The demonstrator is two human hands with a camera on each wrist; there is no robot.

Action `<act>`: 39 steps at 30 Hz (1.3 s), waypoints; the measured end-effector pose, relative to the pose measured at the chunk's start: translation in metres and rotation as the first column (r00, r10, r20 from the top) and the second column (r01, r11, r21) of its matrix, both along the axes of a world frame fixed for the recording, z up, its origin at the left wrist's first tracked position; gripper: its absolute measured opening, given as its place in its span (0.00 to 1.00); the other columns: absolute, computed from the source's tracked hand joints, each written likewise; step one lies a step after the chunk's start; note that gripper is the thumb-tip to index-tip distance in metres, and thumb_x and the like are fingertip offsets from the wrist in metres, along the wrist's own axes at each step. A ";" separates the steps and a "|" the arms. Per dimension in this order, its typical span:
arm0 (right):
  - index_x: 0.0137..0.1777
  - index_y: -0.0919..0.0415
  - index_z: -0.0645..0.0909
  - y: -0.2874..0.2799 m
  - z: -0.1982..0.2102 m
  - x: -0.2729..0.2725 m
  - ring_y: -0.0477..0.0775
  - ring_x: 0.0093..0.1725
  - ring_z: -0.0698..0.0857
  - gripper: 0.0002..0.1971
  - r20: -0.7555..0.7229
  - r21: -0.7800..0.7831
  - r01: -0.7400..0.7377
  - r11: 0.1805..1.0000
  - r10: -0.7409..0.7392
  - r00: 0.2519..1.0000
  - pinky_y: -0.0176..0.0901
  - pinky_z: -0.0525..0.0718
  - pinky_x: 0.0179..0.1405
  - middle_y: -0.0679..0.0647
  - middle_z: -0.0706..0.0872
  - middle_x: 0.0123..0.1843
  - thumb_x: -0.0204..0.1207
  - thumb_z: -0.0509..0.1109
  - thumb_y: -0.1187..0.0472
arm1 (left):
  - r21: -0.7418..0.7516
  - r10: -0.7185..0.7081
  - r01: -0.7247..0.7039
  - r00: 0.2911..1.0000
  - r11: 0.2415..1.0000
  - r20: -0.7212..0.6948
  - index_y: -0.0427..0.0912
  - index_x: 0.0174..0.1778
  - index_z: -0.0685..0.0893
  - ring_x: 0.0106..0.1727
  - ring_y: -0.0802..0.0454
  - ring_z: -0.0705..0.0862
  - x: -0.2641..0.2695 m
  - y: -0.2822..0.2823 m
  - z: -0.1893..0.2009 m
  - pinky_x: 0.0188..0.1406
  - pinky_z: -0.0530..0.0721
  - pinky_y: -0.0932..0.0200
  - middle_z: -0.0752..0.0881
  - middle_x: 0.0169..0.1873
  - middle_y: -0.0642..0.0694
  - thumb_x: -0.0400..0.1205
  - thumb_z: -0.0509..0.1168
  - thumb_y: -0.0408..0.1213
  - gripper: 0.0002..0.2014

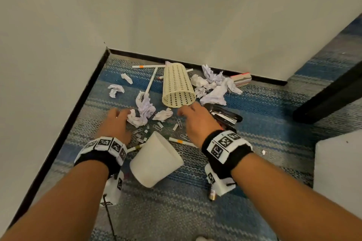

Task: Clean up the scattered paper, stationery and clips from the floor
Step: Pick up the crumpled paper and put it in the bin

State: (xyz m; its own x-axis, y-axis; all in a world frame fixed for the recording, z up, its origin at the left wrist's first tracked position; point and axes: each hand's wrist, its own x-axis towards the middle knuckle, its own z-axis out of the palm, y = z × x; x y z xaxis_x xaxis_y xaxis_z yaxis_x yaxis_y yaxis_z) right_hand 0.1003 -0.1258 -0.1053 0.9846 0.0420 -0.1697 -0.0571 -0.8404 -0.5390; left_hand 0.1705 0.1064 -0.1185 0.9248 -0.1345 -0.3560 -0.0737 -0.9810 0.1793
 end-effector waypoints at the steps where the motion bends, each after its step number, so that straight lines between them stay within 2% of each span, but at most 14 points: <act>1: 0.68 0.52 0.69 0.008 -0.001 0.011 0.64 0.57 0.76 0.21 -0.084 -0.049 -0.078 0.996 0.074 0.994 0.58 0.80 0.57 0.59 0.72 0.61 0.76 0.57 0.68 | -0.014 0.004 -0.004 1.000 1.000 0.008 0.46 0.71 0.70 0.62 0.35 0.79 0.001 0.007 -0.005 0.61 0.80 0.44 0.70 0.68 0.39 0.73 0.72 0.36 0.30; 4: 0.78 0.49 0.58 0.026 -0.008 0.037 0.69 0.60 0.78 0.26 -0.260 -0.139 -0.216 0.966 0.175 0.950 0.58 0.80 0.57 0.62 0.70 0.67 0.81 0.56 0.62 | 0.011 -0.042 0.042 0.999 0.999 0.014 0.48 0.75 0.66 0.65 0.36 0.77 0.005 0.027 -0.019 0.63 0.79 0.42 0.69 0.71 0.40 0.73 0.73 0.41 0.35; 7: 0.81 0.46 0.50 0.039 -0.018 0.052 0.69 0.63 0.78 0.31 -0.359 -0.191 -0.269 0.944 0.188 0.914 0.58 0.81 0.58 0.64 0.71 0.69 0.81 0.58 0.59 | 0.075 -0.100 0.101 0.995 0.992 -0.012 0.50 0.75 0.66 0.64 0.37 0.77 0.016 0.041 -0.022 0.62 0.79 0.43 0.73 0.70 0.41 0.77 0.69 0.42 0.31; 10: 0.78 0.52 0.58 0.046 -0.024 0.058 0.69 0.63 0.79 0.28 -0.401 -0.246 -0.307 0.919 0.192 0.896 0.58 0.81 0.57 0.65 0.76 0.65 0.80 0.61 0.58 | 0.064 -0.120 0.120 0.993 0.991 0.004 0.48 0.69 0.75 0.60 0.37 0.80 0.036 0.049 -0.015 0.59 0.79 0.48 0.82 0.61 0.37 0.78 0.66 0.42 0.22; 13: 0.71 0.53 0.67 0.045 -0.020 0.057 0.66 0.59 0.81 0.20 -0.356 -0.263 -0.270 0.926 0.167 0.920 0.50 0.77 0.46 0.63 0.81 0.60 0.80 0.61 0.54 | 0.030 -0.123 0.122 0.992 0.992 0.024 0.46 0.62 0.79 0.54 0.37 0.82 0.045 0.059 -0.006 0.54 0.81 0.49 0.86 0.51 0.38 0.76 0.68 0.44 0.19; 18: 0.68 0.49 0.73 0.044 -0.005 0.053 0.63 0.61 0.80 0.23 -0.291 -0.239 -0.197 0.951 0.123 0.949 0.52 0.80 0.52 0.59 0.81 0.61 0.77 0.62 0.40 | 0.017 -0.112 0.112 0.993 0.994 0.030 0.38 0.54 0.81 0.55 0.37 0.77 0.054 0.068 0.014 0.57 0.74 0.48 0.80 0.48 0.36 0.74 0.71 0.46 0.18; 20: 0.63 0.52 0.75 0.049 -0.002 0.053 0.62 0.60 0.78 0.22 -0.247 -0.194 -0.128 0.973 0.078 0.966 0.51 0.80 0.52 0.58 0.76 0.59 0.74 0.64 0.40 | -0.059 -0.036 0.040 0.997 0.997 0.062 0.37 0.44 0.77 0.46 0.40 0.75 0.062 0.069 0.025 0.45 0.72 0.50 0.75 0.42 0.41 0.73 0.71 0.41 0.13; 23: 0.51 0.55 0.69 0.057 -0.001 0.053 0.61 0.53 0.78 0.12 -0.200 -0.018 -0.072 0.997 0.067 0.977 0.48 0.77 0.45 0.56 0.73 0.55 0.74 0.67 0.52 | -0.123 0.038 -0.031 0.998 0.992 0.059 0.39 0.39 0.66 0.36 0.43 0.71 0.081 0.067 0.027 0.30 0.60 0.54 0.67 0.31 0.48 0.74 0.64 0.30 0.10; 25: 0.46 0.53 0.63 0.059 0.000 0.052 0.61 0.48 0.79 0.11 -0.188 0.056 -0.079 0.995 0.088 0.978 0.49 0.77 0.44 0.54 0.73 0.51 0.74 0.65 0.60 | -0.123 0.047 -0.045 0.999 0.991 0.013 0.39 0.46 0.69 0.40 0.38 0.77 0.093 0.062 0.020 0.32 0.67 0.54 0.75 0.36 0.44 0.75 0.60 0.27 0.08; 27: 0.49 0.51 0.63 0.056 0.001 0.051 0.60 0.46 0.79 0.12 -0.173 0.080 -0.056 0.995 0.070 0.983 0.50 0.79 0.44 0.51 0.75 0.50 0.74 0.63 0.65 | -0.125 0.041 -0.045 0.998 0.991 -0.040 0.45 0.64 0.70 0.53 0.35 0.81 0.102 0.052 0.008 0.45 0.78 0.50 0.80 0.53 0.38 0.78 0.61 0.29 0.19; 30: 0.71 0.42 0.61 0.051 -0.002 0.049 0.58 0.53 0.82 0.26 -0.156 0.103 -0.084 0.991 0.099 0.983 0.52 0.82 0.51 0.50 0.77 0.59 0.77 0.63 0.64 | -0.123 0.068 -0.078 0.994 0.989 -0.089 0.57 0.79 0.57 0.70 0.36 0.74 0.118 0.035 -0.011 0.68 0.75 0.43 0.70 0.73 0.36 0.80 0.65 0.40 0.33; 32: 0.74 0.40 0.62 0.048 -0.002 0.047 0.57 0.54 0.81 0.24 -0.156 0.075 -0.124 0.990 0.134 0.979 0.52 0.82 0.51 0.51 0.75 0.59 0.81 0.62 0.57 | -0.084 0.106 -0.113 0.991 0.990 -0.087 0.59 0.79 0.56 0.73 0.35 0.71 0.127 0.028 -0.022 0.70 0.73 0.40 0.65 0.76 0.35 0.79 0.66 0.46 0.35; 36: 0.63 0.47 0.71 0.035 0.002 0.039 0.57 0.51 0.79 0.18 -0.176 0.087 0.009 0.996 0.007 0.984 0.51 0.81 0.48 0.51 0.73 0.56 0.77 0.63 0.42 | -0.069 0.135 -0.131 0.990 0.989 0.049 0.46 0.68 0.77 0.66 0.32 0.76 0.130 0.020 -0.034 0.64 0.76 0.40 0.71 0.70 0.34 0.80 0.64 0.43 0.20; 39: 0.54 0.51 0.71 0.025 0.011 0.029 0.56 0.44 0.78 0.21 -0.078 0.058 0.120 0.991 -0.115 0.990 0.49 0.80 0.42 0.51 0.72 0.49 0.74 0.49 0.36 | -0.050 0.110 -0.104 0.985 0.993 0.133 0.44 0.61 0.82 0.62 0.34 0.76 0.129 0.027 -0.033 0.63 0.76 0.44 0.74 0.66 0.36 0.79 0.60 0.51 0.20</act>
State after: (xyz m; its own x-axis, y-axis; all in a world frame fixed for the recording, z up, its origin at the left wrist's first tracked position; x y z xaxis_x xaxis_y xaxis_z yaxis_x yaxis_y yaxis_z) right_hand 0.1295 -0.1013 -0.0947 0.9680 -0.0606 -0.2434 -0.1955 -0.7904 -0.5806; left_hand 0.2995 0.1338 -0.1513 0.9739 -0.0442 -0.2225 0.0051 -0.9763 0.2163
